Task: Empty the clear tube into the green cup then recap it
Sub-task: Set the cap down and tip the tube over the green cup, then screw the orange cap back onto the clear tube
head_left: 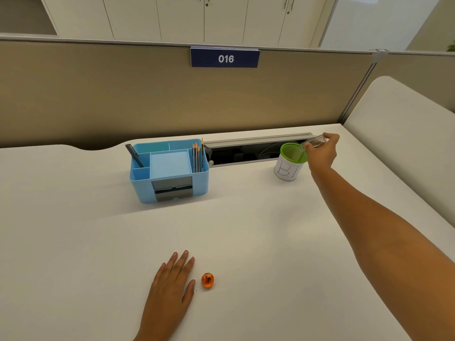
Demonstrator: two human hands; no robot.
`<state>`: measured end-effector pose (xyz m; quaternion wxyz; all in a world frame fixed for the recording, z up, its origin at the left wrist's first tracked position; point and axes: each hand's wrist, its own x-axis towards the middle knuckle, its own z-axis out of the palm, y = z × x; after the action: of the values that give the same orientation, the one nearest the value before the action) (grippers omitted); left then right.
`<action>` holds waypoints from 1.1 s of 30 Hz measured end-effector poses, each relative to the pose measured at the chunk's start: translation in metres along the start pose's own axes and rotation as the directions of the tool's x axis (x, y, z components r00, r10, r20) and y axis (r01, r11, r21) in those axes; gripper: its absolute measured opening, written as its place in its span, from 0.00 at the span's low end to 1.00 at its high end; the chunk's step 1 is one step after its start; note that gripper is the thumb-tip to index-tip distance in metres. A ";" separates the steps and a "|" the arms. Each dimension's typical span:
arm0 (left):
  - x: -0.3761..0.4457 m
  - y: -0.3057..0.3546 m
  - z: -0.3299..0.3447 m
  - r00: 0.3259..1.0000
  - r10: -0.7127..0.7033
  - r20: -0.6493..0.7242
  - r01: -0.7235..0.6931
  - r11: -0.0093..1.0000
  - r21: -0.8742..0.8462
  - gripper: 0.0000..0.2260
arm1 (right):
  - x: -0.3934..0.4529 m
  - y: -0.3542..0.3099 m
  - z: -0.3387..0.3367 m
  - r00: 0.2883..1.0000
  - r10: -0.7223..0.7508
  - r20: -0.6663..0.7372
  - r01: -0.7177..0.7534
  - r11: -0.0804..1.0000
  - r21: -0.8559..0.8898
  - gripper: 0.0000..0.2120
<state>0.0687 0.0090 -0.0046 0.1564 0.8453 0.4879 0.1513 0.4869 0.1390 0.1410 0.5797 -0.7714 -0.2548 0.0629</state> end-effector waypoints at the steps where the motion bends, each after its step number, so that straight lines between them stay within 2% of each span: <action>1: 0.000 0.000 0.000 1.000 0.003 -0.003 -0.003 1.000 0.000 0.31 | 0.000 -0.001 0.000 1.000 -0.009 0.022 0.009 1.000 -0.014 0.22; 4: 0.000 0.000 -0.001 1.000 0.018 -0.007 -0.018 1.000 -0.018 0.32 | -0.004 -0.008 0.002 0.999 -0.010 0.047 0.010 1.000 0.010 0.23; 6: -0.001 0.000 -0.004 1.000 0.025 -0.009 -0.026 0.999 -0.044 0.33 | -0.013 -0.013 0.002 0.998 0.039 0.052 -0.044 0.993 0.111 0.25; 9: -0.006 0.001 -0.010 0.999 0.023 -0.043 -0.027 0.995 -0.099 0.31 | -0.041 -0.016 0.002 0.984 0.099 0.150 -0.135 0.958 0.255 0.26; 11: -0.008 0.003 -0.012 0.997 0.059 -0.045 -0.063 0.994 -0.093 0.28 | -0.069 -0.013 0.001 0.957 0.160 0.243 -0.246 0.889 0.385 0.23; 13: -0.011 0.004 -0.010 0.992 0.114 -0.049 -0.116 0.991 -0.059 0.27 | -0.101 -0.009 -0.002 0.910 0.226 0.347 -0.386 0.766 0.513 0.21; 16: -0.016 0.005 -0.009 0.986 0.157 -0.047 -0.160 0.986 -0.048 0.26 | -0.147 -0.002 -0.008 0.842 0.286 0.457 -0.529 0.606 0.595 0.23; 19: -0.021 0.011 -0.008 0.994 0.105 -0.019 -0.106 0.990 -0.087 0.28 | -0.187 0.005 -0.015 0.757 0.326 0.567 -0.646 0.509 0.569 0.21; 22: -0.018 0.019 -0.002 0.997 0.060 -0.043 -0.064 0.992 -0.110 0.32 | -0.224 0.015 -0.021 0.626 0.395 0.673 -0.779 0.366 0.509 0.18; 25: -0.013 0.025 0.004 0.994 0.019 -0.103 -0.035 0.988 -0.148 0.29 | -0.257 0.027 -0.024 0.515 0.430 0.742 -0.857 0.245 0.452 0.16; 30: -0.010 0.025 0.009 0.980 -0.041 -0.194 -0.003 0.975 -0.221 0.06 | -0.293 0.039 -0.026 0.462 0.487 0.741 -0.887 0.261 0.382 0.21; 33: -0.010 0.025 0.008 0.978 -0.078 -0.194 0.029 0.969 -0.246 0.06 | -0.308 0.042 -0.023 0.450 0.500 0.740 -0.893 0.274 0.358 0.24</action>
<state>0.0869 -0.0129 -0.0026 0.2119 0.7867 0.5019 0.2903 0.2437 -0.0329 0.0484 0.6461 -0.4596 0.0399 0.6081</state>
